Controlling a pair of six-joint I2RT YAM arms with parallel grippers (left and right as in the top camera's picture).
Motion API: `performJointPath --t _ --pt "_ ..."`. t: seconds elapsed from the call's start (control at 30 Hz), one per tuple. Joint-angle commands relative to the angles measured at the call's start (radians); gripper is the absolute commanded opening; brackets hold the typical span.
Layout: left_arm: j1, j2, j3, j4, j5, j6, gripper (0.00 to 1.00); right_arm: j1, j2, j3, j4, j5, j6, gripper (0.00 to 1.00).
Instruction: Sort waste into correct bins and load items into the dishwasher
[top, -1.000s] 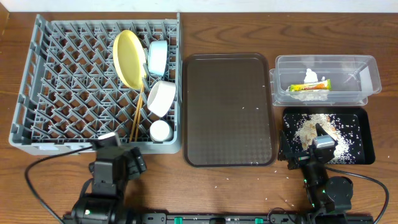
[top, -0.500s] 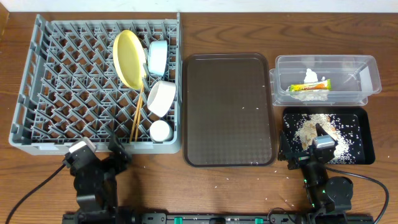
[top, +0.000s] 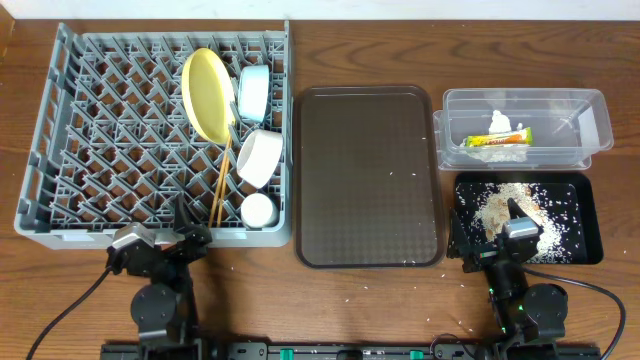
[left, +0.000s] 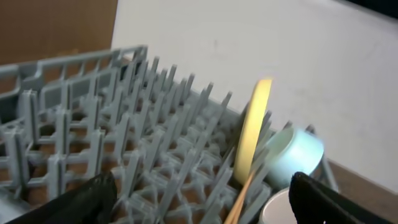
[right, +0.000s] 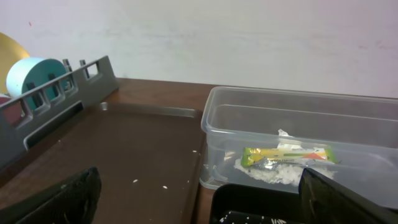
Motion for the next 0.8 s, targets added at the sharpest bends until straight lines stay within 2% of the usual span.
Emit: performJointPath --t 0.0,0.1,0.2,0.3,0.4,0.77 --pt "0.005 -0.008 -0.074 0.094 0.014 0.013 0.89 -0.007 -0.007 -0.001 -0.003 -0.008 -0.011 0.99" --pt "0.005 -0.008 -0.071 0.079 0.022 0.018 0.89 -0.007 -0.007 -0.001 -0.003 -0.008 -0.011 0.99" --pt "0.005 -0.008 -0.071 0.043 0.071 0.089 0.89 -0.007 -0.007 -0.001 -0.003 -0.008 -0.011 0.99" --pt "0.005 -0.008 -0.071 -0.047 0.090 0.121 0.89 -0.007 -0.007 -0.001 -0.003 -0.008 -0.011 0.99" --pt "0.004 -0.008 -0.071 -0.055 0.139 0.237 0.89 -0.007 -0.007 -0.001 -0.003 -0.008 -0.011 0.99" --pt "0.004 -0.006 -0.071 -0.054 0.133 0.240 0.89 -0.007 -0.007 -0.001 -0.003 -0.008 -0.011 0.99"
